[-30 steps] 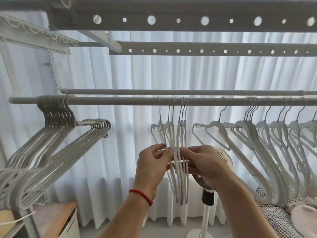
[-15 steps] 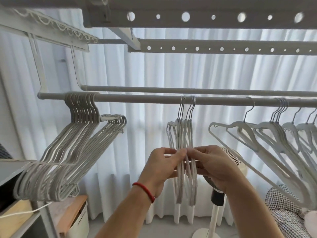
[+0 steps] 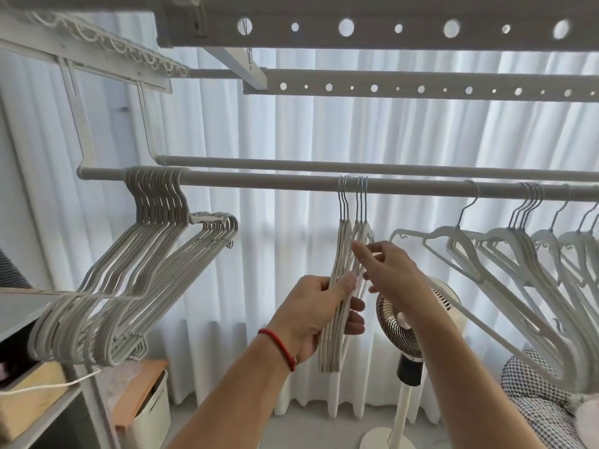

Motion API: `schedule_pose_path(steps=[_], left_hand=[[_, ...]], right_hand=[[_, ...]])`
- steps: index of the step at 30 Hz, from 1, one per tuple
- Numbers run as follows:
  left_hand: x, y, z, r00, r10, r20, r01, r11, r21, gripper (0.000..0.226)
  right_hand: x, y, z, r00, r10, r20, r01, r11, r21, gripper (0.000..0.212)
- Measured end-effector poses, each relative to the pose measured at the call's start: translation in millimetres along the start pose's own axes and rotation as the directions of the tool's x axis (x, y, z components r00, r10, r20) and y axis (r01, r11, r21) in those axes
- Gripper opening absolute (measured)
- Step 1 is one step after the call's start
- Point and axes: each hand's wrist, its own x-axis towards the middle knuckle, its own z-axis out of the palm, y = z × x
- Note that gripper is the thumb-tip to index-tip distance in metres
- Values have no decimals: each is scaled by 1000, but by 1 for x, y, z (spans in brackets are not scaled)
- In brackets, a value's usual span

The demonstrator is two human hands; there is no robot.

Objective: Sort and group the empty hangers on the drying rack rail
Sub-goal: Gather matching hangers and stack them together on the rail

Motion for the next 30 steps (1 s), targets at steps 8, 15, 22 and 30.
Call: schedule_pose_path(steps=[8,15,22,30], left_hand=[[-14,1,-14,996,50,-71,-52,998,-33,31],[-33,14,-61,986,47,-160,-63,994,-91,27],[-52,30,-113,969,45,-243,-77,990,-121,22],[-71,46,-166,955,40,-293,-90,983,-161,22]], right_hand=[[10,-7,36,992,-81,92,50,953,299,20],[10,-41,85,970,-119,213,39,937,347,22],[7,-84,146,933,-153,326,18,924,383,26],[2,-118,194,934,-137,329,-8,915,403,36]])
